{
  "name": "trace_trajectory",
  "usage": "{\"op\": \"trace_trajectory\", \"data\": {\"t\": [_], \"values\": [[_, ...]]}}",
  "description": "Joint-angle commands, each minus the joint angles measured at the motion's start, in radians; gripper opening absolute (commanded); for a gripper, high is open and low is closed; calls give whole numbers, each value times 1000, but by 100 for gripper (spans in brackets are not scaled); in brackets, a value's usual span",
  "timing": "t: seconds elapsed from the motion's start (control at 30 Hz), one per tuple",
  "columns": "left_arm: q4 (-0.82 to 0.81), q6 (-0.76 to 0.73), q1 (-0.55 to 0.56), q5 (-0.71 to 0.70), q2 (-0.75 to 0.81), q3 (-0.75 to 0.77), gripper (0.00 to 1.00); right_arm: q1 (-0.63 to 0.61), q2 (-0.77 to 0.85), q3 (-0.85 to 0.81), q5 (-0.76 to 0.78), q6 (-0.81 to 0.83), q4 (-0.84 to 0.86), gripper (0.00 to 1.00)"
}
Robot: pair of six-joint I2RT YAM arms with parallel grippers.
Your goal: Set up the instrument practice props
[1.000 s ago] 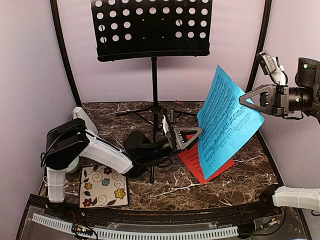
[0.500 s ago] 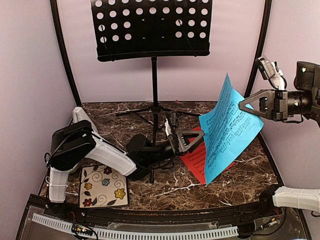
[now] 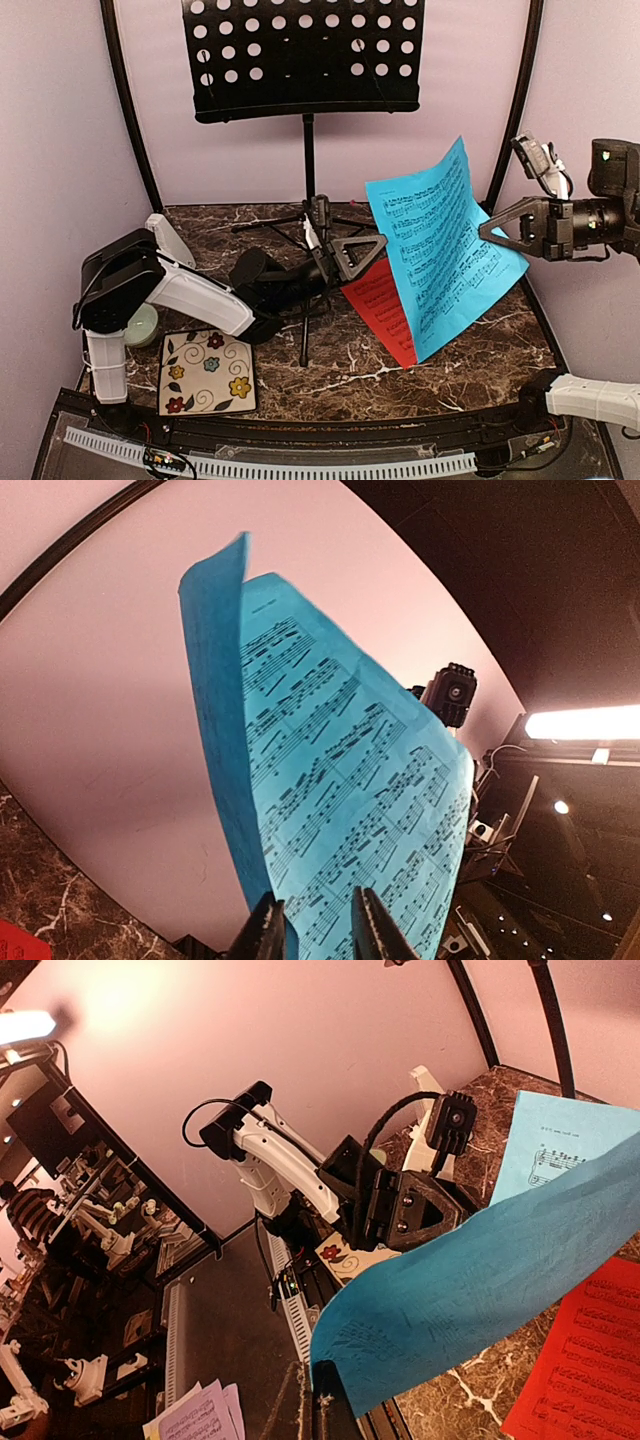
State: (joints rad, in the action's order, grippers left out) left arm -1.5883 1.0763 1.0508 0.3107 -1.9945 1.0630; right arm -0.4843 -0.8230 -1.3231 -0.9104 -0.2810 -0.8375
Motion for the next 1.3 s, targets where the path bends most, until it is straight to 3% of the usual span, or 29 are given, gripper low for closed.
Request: {"op": "trace_trajectory", "data": {"t": [0.0,0.13,0.27,0.47,0.67,0.97,1.1,1.13,1.2,1.27], "values": [[-113,-47,-4,24,52,-1,25,-6,1,10,1,11,28,0],[-50,-60,-9,13,50,16,28,-6,6,16,-25,-18,73,0],[15,-24,-21,-8,-3,50,38,-7,13,10,-48,-68,123,0],[-80,102,-32,52,-152,167,40,-7,7,20,-53,-63,114,0],[-92,97,-31,92,-162,221,40,-7,18,31,-44,-59,106,0],[-143,46,-37,90,-90,162,0,-8,39,50,36,-10,44,0],[-113,-47,-40,107,-3,83,0,-7,56,74,114,9,27,0],[-75,-82,-40,112,26,67,0,-7,57,83,143,9,22,5],[3,-158,-41,123,85,31,0,-7,56,94,196,17,2,23],[83,-232,-44,135,146,-6,0,-7,56,105,262,24,-7,33]]}}
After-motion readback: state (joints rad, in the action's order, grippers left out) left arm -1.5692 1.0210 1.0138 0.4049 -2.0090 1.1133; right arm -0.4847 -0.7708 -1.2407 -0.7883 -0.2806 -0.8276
